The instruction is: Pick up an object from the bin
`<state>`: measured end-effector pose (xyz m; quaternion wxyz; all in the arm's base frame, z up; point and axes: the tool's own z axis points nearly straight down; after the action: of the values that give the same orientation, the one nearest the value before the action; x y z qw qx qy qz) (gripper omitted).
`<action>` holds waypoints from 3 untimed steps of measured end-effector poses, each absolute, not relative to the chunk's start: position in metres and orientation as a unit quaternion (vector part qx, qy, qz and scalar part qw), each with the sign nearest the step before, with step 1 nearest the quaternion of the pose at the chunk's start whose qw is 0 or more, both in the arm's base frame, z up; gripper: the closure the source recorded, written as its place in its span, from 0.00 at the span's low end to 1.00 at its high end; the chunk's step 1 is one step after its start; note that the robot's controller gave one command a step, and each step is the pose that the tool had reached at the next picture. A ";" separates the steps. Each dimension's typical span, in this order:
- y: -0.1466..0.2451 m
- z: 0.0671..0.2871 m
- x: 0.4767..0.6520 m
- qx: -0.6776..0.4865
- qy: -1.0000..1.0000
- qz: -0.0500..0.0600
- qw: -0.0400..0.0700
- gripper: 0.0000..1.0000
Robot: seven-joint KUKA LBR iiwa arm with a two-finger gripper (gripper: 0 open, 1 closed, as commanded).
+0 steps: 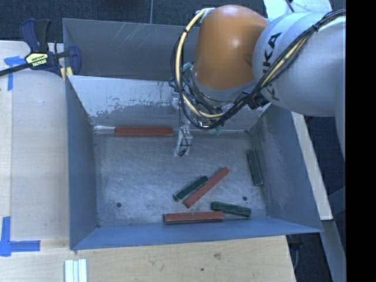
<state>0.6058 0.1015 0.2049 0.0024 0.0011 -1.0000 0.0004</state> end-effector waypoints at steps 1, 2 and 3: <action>0.004 0.067 0.543 0.115 -0.993 0.000 0.002 0.00; 0.026 0.101 0.541 0.191 -0.981 0.000 -0.004 0.00; 0.021 0.108 0.533 0.251 -0.968 0.000 -0.001 0.00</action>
Offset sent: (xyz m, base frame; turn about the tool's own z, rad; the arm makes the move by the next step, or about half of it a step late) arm -0.0615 -0.0948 -0.1349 -0.2324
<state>0.5334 0.0212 0.1080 -0.0012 0.2510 -0.9680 0.0002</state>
